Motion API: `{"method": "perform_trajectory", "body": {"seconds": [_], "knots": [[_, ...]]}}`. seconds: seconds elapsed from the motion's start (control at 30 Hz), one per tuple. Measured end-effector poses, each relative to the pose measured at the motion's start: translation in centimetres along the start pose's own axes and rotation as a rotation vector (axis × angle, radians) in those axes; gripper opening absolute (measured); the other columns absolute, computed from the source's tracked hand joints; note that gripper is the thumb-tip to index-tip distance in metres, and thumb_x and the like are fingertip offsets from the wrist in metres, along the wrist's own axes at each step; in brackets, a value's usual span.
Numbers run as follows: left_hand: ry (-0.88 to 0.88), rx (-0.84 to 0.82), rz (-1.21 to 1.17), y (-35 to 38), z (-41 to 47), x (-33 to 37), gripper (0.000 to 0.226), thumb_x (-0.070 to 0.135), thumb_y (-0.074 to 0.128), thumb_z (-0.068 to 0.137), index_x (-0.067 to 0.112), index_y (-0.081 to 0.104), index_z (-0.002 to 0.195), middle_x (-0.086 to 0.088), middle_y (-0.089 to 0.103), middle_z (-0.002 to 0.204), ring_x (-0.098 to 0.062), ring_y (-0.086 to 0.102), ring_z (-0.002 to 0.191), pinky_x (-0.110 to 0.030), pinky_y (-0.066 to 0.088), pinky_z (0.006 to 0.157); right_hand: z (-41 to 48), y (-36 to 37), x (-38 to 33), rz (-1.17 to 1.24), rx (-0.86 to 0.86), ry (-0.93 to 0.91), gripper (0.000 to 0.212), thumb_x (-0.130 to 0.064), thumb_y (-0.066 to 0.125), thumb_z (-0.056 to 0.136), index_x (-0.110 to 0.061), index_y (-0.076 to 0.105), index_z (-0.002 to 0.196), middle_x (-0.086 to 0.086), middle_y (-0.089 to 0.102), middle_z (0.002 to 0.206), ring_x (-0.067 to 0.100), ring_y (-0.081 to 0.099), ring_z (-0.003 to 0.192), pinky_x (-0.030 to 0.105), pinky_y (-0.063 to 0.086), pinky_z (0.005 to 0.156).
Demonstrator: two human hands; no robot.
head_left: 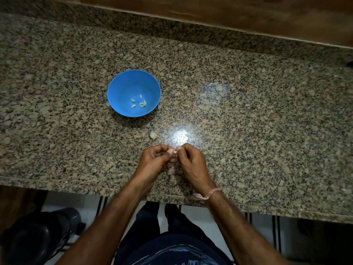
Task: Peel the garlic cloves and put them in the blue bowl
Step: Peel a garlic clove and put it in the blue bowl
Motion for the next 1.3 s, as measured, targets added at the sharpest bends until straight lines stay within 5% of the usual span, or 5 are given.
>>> {"method": "perform_trajectory", "body": {"seconds": [0.4,0.53,0.77,1.03,1.3], "knots": [[0.423,0.175,0.598,-0.6,-0.6,1.6,0.005,0.021,0.069,0.097,0.023,0.073,0.094,0.007,0.071,0.083,-0.011,0.068,0.082,-0.021,0.052,0.067,0.4,-0.6,0.7,-0.039,0.014,-0.093,0.010,-0.022,0.071,0.095,-0.017,0.075,0.087,-0.002,0.073,0.078,0.018,0.068,0.074,0.036,0.057,0.070],[0.329,0.145,0.454,-0.7,-0.5,0.9,0.008,0.015,0.069,0.098,0.021,0.073,0.096,0.002,0.074,0.089,-0.015,0.072,0.089,-0.029,0.060,0.078,0.5,-0.6,0.5,-0.081,0.027,-0.103,0.010,-0.022,0.072,0.092,-0.018,0.074,0.083,0.001,0.072,0.073,0.022,0.067,0.069,0.040,0.057,0.064],[0.094,0.084,-0.013,-0.2,-0.2,-0.3,0.015,0.003,0.062,0.100,0.011,0.074,0.100,-0.009,0.075,0.091,-0.012,0.068,0.082,-0.026,0.054,0.073,0.6,-0.9,0.9,-0.017,0.099,-0.046,0.008,-0.016,0.074,0.092,-0.015,0.076,0.084,-0.002,0.074,0.078,0.013,0.069,0.073,0.018,0.054,0.065],[0.093,0.189,0.019,0.0,0.1,-1.0,0.010,0.008,0.066,0.099,0.007,0.073,0.107,-0.008,0.076,0.090,-0.013,0.069,0.081,-0.023,0.055,0.070,0.4,-1.4,1.9,-0.452,0.180,-0.233,0.009,-0.011,0.071,0.096,-0.019,0.075,0.095,-0.011,0.070,0.090,0.004,0.063,0.082,0.018,0.050,0.073],[0.241,0.268,0.298,0.4,-0.3,-0.4,0.004,0.014,0.074,0.094,0.014,0.078,0.094,0.001,0.078,0.090,-0.007,0.074,0.086,-0.024,0.060,0.079,0.3,-0.7,1.3,0.105,0.020,-0.163,0.012,-0.013,0.075,0.094,-0.014,0.078,0.105,-0.004,0.078,0.101,0.013,0.073,0.098,0.031,0.061,0.087]]}}
Point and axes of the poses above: each hand's wrist, its own z-axis towards the middle knuckle, its own y-axis out of the palm, x = y × z, the point moved 3 cm from there along z, towards the middle knuckle
